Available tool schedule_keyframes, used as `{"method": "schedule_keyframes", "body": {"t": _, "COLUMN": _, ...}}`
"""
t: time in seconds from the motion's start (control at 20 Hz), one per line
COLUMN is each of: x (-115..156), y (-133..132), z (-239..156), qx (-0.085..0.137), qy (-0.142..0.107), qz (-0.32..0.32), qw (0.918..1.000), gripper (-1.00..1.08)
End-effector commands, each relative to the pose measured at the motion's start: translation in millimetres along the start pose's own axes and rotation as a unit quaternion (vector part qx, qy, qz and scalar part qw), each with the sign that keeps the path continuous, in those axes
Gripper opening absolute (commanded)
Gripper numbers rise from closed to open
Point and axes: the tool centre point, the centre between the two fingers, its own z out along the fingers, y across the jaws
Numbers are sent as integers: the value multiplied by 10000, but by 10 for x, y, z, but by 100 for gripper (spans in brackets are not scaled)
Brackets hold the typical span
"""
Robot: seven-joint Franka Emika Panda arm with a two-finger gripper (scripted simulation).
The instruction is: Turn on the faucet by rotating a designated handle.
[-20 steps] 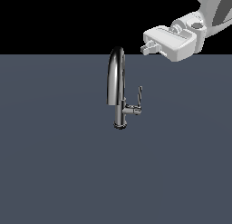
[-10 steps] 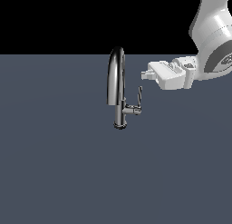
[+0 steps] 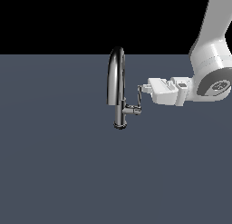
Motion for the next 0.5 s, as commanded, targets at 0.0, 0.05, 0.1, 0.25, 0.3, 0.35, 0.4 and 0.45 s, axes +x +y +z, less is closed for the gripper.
{"method": "schedule_keyframes", "body": {"t": 0.0, "x": 51, "y": -1, "z": 13, "qx": 77, "qy": -68, "qz": 72, "qw": 9999, "gripper": -100}}
{"method": "schedule_keyframes", "body": {"t": 0.05, "x": 63, "y": 0, "z": 16, "qx": 91, "qy": -81, "qz": 87, "qw": 9999, "gripper": -100}}
{"method": "schedule_keyframes", "body": {"t": 0.1, "x": 69, "y": 1, "z": 19, "qx": 99, "qy": -89, "qz": 95, "qw": 9999, "gripper": -100}}
{"method": "schedule_keyframes", "body": {"t": 0.25, "x": 58, "y": 0, "z": 21, "qx": 85, "qy": -79, "qz": 79, "qw": 9999, "gripper": -100}}
{"method": "schedule_keyframes", "body": {"t": 0.3, "x": 51, "y": 0, "z": 21, "qx": 76, "qy": -72, "qz": 70, "qw": 9999, "gripper": -100}}
{"method": "schedule_keyframes", "body": {"t": 0.35, "x": 48, "y": 0, "z": 21, "qx": 73, "qy": -69, "qz": 66, "qw": 9999, "gripper": -100}}
{"method": "schedule_keyframes", "body": {"t": 0.4, "x": 48, "y": 0, "z": 21, "qx": 73, "qy": -69, "qz": 66, "qw": 9999, "gripper": -100}}
{"method": "schedule_keyframes", "body": {"t": 0.45, "x": 48, "y": 0, "z": 21, "qx": 73, "qy": -69, "qz": 66, "qw": 9999, "gripper": -100}}
